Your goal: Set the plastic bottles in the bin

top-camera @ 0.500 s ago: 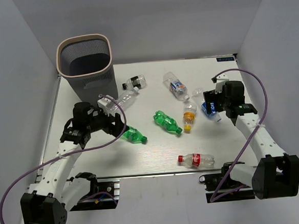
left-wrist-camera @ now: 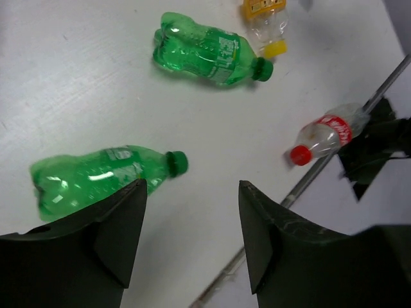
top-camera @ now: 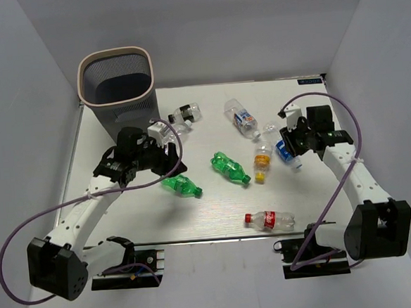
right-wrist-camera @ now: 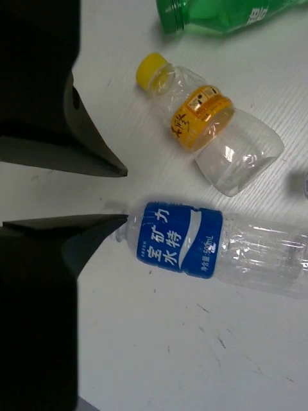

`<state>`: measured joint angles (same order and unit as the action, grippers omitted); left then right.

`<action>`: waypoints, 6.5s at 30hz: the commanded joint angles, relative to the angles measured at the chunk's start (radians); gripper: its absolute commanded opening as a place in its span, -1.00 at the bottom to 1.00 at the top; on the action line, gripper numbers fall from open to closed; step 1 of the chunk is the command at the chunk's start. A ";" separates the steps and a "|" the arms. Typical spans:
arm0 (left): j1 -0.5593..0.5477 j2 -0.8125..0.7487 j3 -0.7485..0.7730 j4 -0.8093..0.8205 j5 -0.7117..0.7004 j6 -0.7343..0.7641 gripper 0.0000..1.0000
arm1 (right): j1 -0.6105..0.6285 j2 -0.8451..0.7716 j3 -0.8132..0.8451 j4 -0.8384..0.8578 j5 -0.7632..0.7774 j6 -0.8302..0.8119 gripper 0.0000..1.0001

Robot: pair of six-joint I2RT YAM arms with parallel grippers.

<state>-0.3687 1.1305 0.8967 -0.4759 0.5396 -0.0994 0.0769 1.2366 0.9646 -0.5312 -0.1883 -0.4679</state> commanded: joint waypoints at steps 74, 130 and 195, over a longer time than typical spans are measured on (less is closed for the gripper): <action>0.000 0.560 1.196 -0.102 -1.241 -0.178 -0.33 | 0.342 0.422 0.347 -0.130 -0.390 0.169 0.79; -0.153 -0.012 -0.084 -0.104 -0.178 -0.089 1.00 | 0.491 0.690 1.023 1.017 -0.504 0.394 -1.00; -0.289 0.741 0.525 0.032 -1.119 0.319 1.00 | 0.069 0.011 0.090 0.304 -0.393 0.276 0.47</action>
<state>-0.6514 1.8668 1.3533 -0.4934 -0.4618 0.1970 0.1589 1.3685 1.1030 -0.1833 -0.4801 -0.1326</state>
